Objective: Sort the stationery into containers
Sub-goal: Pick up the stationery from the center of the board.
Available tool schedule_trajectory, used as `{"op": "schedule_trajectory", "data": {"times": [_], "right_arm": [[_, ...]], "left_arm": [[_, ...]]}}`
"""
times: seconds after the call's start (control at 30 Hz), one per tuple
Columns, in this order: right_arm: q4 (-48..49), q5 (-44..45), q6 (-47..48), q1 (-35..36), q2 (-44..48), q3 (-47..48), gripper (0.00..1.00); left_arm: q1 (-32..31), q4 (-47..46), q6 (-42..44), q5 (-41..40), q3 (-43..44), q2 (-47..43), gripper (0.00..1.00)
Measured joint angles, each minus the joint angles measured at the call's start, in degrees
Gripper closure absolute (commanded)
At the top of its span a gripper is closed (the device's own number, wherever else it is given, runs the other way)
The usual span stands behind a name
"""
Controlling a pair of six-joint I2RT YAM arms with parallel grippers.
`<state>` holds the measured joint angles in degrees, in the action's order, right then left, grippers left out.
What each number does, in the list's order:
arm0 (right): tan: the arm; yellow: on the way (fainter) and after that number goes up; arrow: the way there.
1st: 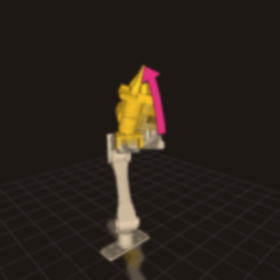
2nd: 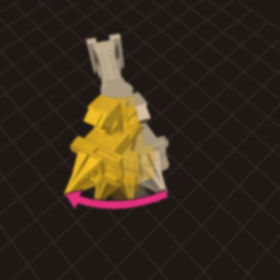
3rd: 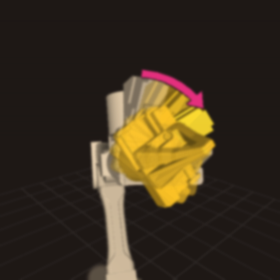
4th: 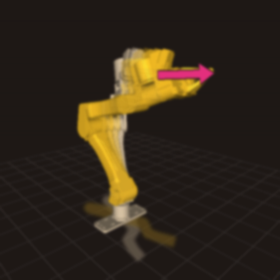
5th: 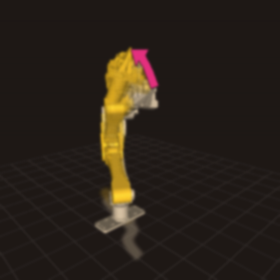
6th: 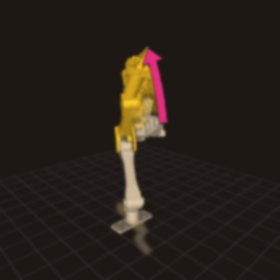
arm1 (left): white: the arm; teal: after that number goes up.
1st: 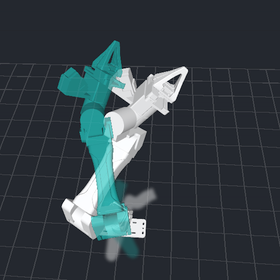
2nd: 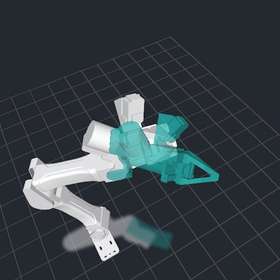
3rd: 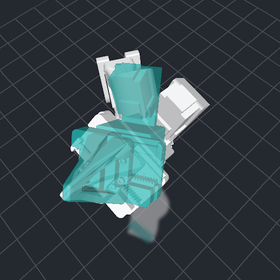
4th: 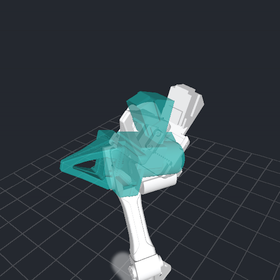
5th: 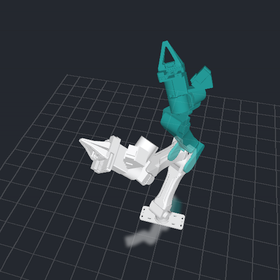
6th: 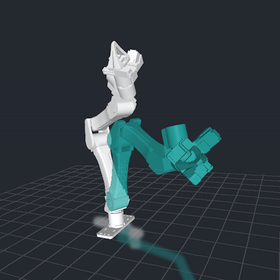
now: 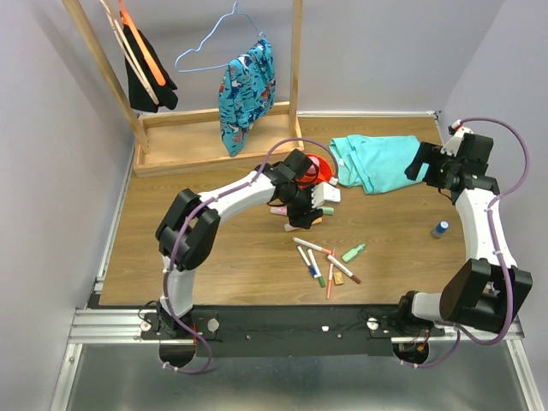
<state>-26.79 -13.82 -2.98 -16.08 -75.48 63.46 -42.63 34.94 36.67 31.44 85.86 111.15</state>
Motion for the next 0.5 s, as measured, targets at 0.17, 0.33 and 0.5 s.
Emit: {"op": "schedule_trajectory", "data": {"times": [0.17,0.33,0.5], "right_arm": [[0.37,0.00,-0.20,0.00,0.66,-1.14,0.03],[0.92,0.00,-0.22,0.00,0.94,-1.29,0.03],[1.18,0.02,-0.22,0.00,0.92,-1.44,0.03]], "left_arm": [[-0.26,-0.26,-2.16,-2.69,3.82,4.59,0.39],[-0.24,-0.52,-3.74,-4.24,7.91,8.48,0.41],[-0.87,-0.26,-4.22,-4.85,10.54,10.93,0.43]]}}
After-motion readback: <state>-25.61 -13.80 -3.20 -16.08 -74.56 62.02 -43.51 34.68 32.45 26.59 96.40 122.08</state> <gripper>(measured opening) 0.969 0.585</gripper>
